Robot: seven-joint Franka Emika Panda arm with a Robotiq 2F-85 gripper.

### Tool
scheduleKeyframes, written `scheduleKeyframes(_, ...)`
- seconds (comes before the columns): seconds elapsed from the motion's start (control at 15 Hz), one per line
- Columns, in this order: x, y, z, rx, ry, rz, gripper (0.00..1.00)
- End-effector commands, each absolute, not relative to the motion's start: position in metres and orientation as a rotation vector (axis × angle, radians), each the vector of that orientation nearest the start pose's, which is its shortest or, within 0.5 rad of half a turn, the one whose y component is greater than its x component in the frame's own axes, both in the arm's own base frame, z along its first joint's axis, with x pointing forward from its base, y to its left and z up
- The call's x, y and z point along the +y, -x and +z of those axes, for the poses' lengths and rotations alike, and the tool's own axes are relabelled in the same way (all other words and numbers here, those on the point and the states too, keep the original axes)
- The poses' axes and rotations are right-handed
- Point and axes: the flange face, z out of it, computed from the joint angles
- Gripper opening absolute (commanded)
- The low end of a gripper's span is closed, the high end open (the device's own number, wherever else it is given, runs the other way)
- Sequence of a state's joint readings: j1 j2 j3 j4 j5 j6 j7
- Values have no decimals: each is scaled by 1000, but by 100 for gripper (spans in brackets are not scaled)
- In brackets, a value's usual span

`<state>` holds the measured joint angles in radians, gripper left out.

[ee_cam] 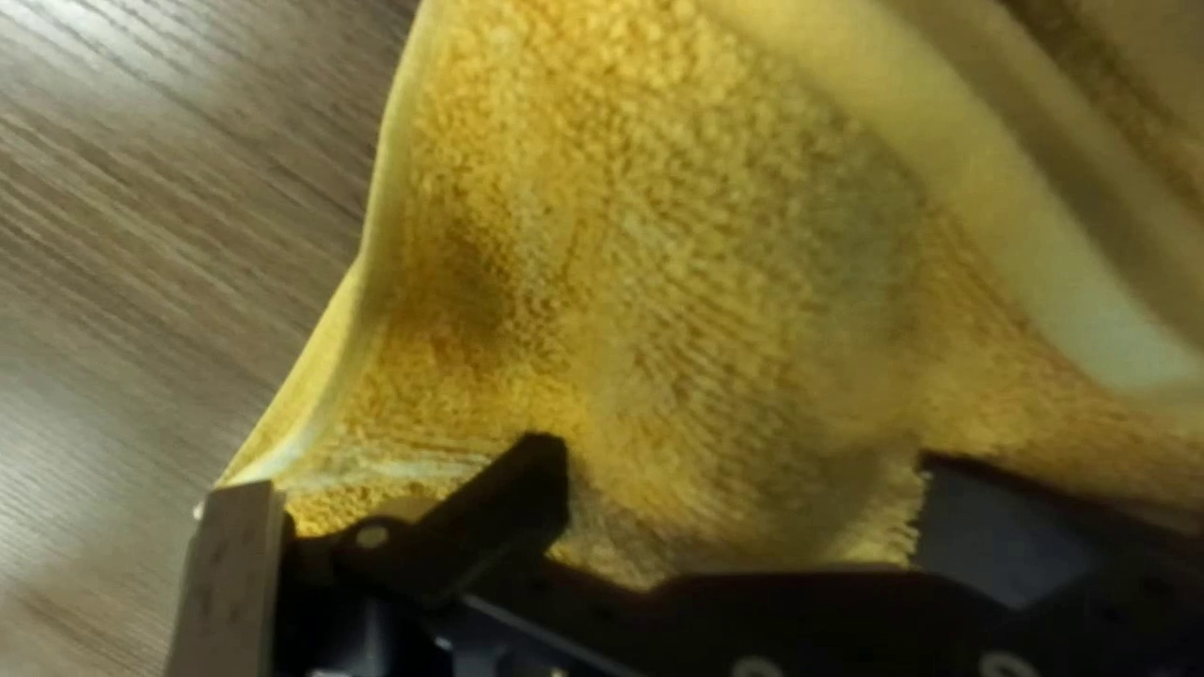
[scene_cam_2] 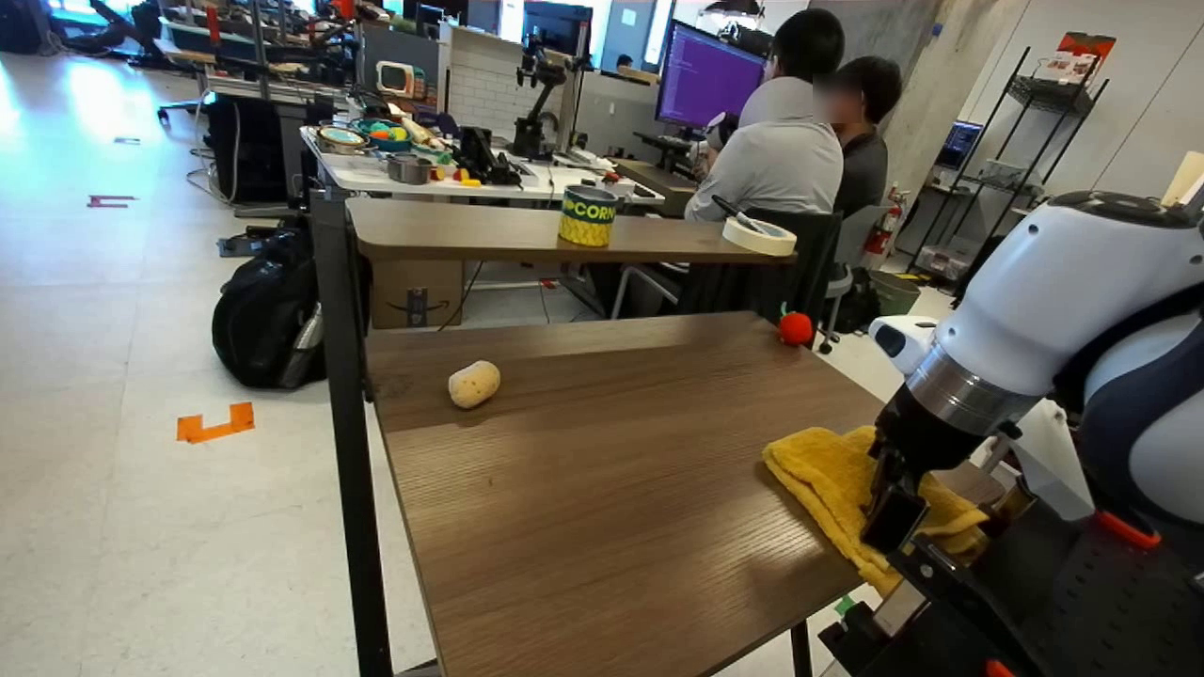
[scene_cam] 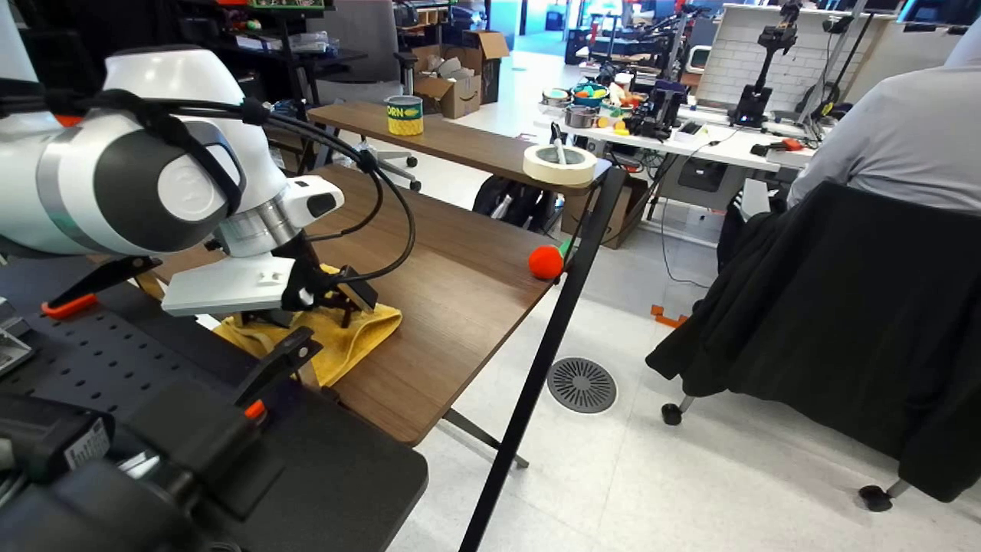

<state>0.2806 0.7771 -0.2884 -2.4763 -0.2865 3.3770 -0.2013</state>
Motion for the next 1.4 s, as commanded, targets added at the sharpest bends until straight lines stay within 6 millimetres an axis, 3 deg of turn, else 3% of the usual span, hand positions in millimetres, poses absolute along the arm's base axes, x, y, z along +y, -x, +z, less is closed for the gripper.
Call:
scheduleKeyframes(0.0, 28, -422, 16, -1028, 3073, -145, 100)
scheduleKeyframes(0.33, 80, -417, 2, -1057, 2969, -152, 100)
scheduleKeyframes(0.6, 123, -455, 26, -889, 2924, -281, 100)
scheduleKeyframes(0.73, 130, -480, 32, -746, 2926, -346, 100)
scheduleKeyframes(0.8, 127, -495, 32, -672, 2939, -365, 100)
scheduleKeyframes(1.07, 70, -549, 30, -385, 3019, -401, 100)
scheduleKeyframes(1.2, 49, -562, 26, -310, 3044, -395, 100)
scheduleKeyframes(1.33, 44, -564, 23, -314, 3046, -372, 100)
